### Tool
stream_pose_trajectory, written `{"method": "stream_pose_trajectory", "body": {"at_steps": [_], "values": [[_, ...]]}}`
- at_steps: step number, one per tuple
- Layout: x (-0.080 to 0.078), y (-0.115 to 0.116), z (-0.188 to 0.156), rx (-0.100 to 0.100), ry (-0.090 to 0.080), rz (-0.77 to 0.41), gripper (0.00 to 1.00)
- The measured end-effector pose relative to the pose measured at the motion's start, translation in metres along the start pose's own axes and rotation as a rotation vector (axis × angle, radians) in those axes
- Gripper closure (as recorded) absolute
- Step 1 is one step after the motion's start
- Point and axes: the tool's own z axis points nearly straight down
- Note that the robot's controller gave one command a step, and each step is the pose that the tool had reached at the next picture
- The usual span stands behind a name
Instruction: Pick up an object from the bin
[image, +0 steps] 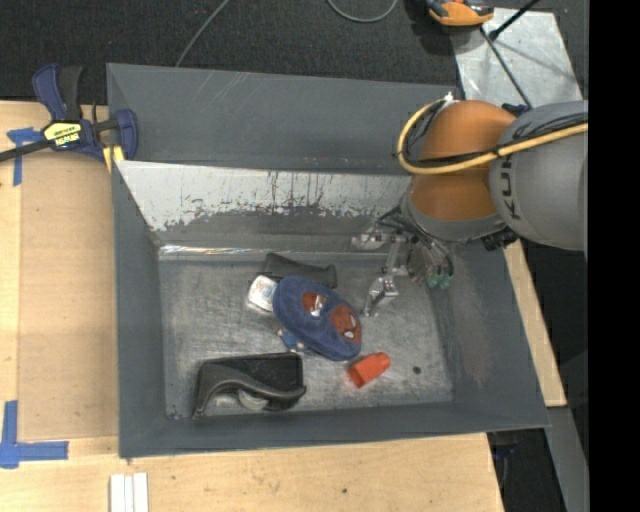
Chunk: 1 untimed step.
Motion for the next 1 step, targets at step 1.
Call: {"method": "stream_pose_trajectory", "body": {"at_steps": [1], "values": [[-0.0055,0.0410,0.0262,0.005,-0.003,0.103,0.00]]}}
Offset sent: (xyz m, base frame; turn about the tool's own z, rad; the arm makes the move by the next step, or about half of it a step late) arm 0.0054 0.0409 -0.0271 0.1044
